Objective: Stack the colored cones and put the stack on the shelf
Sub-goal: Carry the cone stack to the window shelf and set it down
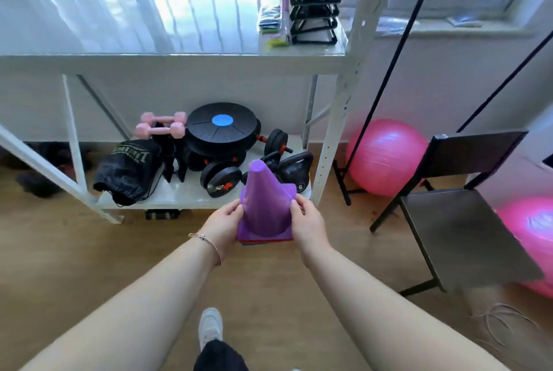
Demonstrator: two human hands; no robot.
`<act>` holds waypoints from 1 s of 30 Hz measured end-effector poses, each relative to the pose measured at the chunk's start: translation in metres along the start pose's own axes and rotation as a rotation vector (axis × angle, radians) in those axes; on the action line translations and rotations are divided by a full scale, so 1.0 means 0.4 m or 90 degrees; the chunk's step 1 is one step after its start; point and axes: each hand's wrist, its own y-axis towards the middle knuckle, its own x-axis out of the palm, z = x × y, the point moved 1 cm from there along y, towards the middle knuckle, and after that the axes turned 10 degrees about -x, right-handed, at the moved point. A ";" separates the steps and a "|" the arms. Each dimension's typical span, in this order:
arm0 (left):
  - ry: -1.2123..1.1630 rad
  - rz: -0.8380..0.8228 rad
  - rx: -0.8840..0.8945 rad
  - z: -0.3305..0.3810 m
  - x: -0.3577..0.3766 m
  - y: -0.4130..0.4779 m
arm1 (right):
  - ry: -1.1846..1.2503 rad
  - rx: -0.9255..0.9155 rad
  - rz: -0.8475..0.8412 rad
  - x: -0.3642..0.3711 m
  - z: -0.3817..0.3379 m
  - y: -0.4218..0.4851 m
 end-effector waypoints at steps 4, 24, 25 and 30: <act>-0.016 0.048 0.013 0.088 -0.037 -0.083 | -0.018 -0.032 -0.022 -0.005 -0.121 -0.029; -0.069 0.077 0.068 0.526 -0.392 -0.370 | 0.095 -0.137 -0.003 0.241 -0.651 -0.033; -0.071 0.072 0.084 0.546 -0.410 -0.372 | 0.098 -0.136 -0.001 0.253 -0.673 -0.028; -0.041 0.100 0.106 0.632 -0.471 -0.349 | 0.122 -0.142 0.042 0.287 -0.756 0.006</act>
